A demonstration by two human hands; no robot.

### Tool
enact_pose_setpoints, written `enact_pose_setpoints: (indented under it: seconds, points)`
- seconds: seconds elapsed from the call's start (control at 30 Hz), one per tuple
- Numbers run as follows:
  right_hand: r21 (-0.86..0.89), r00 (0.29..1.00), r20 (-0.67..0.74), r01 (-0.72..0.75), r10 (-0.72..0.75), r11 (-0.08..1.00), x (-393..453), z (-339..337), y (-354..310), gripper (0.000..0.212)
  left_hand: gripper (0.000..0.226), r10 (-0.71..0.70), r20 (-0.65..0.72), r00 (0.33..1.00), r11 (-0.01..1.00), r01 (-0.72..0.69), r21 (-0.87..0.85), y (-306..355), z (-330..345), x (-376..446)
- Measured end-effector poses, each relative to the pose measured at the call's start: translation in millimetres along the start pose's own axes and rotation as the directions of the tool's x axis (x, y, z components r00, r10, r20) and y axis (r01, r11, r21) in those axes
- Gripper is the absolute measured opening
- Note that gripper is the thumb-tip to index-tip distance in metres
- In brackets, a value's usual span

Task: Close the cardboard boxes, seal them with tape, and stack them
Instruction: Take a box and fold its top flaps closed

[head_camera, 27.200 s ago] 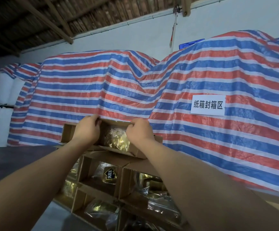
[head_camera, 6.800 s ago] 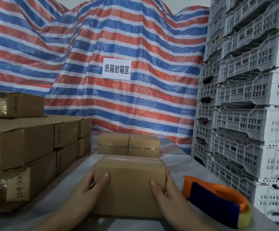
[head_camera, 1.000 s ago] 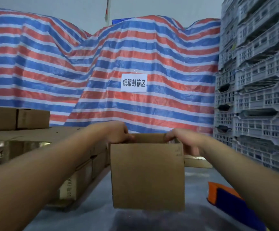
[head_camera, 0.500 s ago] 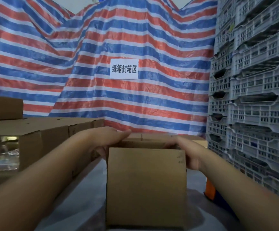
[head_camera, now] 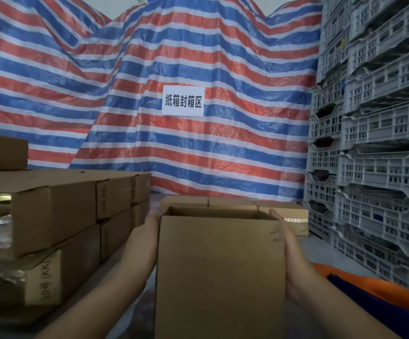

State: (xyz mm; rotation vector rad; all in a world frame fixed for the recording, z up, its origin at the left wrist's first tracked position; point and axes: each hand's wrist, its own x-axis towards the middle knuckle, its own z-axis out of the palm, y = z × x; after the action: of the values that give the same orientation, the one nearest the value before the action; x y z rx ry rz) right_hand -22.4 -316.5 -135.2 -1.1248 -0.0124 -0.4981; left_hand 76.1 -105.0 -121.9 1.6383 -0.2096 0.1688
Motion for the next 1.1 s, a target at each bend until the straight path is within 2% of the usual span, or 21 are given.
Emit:
enact_pose_setpoints:
  seconds: [0.07, 0.13, 0.23, 0.4, 0.5, 0.63, 0.73, 0.8, 0.97, 1.1]
  points:
    - [-0.021, 1.0, 0.012, 0.003, -0.003, 1.0, 0.2, -2.9, 1.2, 0.057, 0.028, -0.091, -0.009, 0.996, 0.994, 0.092, 0.053, -2.8, 1.7, 3.8]
    - [-0.029, 1.0, -0.017, 0.003, -0.004, 1.0, -1.5, -1.6, 1.7, 0.058, 0.033, -0.147, 0.07, 0.987, 0.989, 0.148, -0.009, -6.2, -3.4, 2.2]
    - [-0.069, 0.999, -0.04, 0.011, -0.013, 0.998, -3.3, -0.6, 0.6, 0.057, 0.034, -0.086, 0.234, 0.968, 0.974, 0.131, -0.183, -4.1, -9.1, -12.2]
    - [-0.087, 0.999, -0.034, 0.015, -0.018, 0.996, -10.0, 0.7, -2.7, 0.052, 0.04, -0.001, 0.389, 0.921, 0.917, 0.156, -0.366, -0.2, -13.0, -26.7]
    - [-0.133, 0.999, -0.05, -0.013, 0.006, 0.991, -15.0, 6.1, -2.4, 0.04, 0.04, 0.011, 0.391, 0.92, 0.916, 0.148, -0.372, 4.3, -11.1, -31.7]
    - [-0.084, 0.996, -0.039, -0.084, 0.081, 0.993, -18.3, 6.2, -0.2, 0.048, 0.052, -0.037, 0.455, 0.89, 0.913, 0.216, -0.347, 6.7, -12.5, -32.4]
    - [-0.074, 0.995, -0.041, -0.098, 0.095, 0.992, -19.4, 6.3, 0.0, 0.049, 0.044, 0.031, 0.473, 0.881, 0.906, 0.175, -0.386, 4.6, -14.3, -34.1]
    - [-0.051, 0.995, -0.041, -0.095, 0.092, 0.994, -19.6, 6.8, 0.0, 0.055, 0.04, 0.048, 0.436, 0.899, 0.898, 0.153, -0.412, 3.3, -15.5, -34.8]
    - [-0.011, 0.994, -0.041, -0.105, 0.105, 0.994, -20.2, 5.9, 1.0, 0.071, 0.043, 0.068, 0.472, 0.879, 0.87, 0.179, -0.459, 2.2, -14.7, -33.3]
    - [-0.009, 0.992, -0.037, -0.122, 0.122, 0.992, -17.8, 2.2, 4.8, 0.067, 0.039, 0.093, 0.498, 0.862, 0.855, 0.187, -0.484, 0.3, -13.2, -32.5]
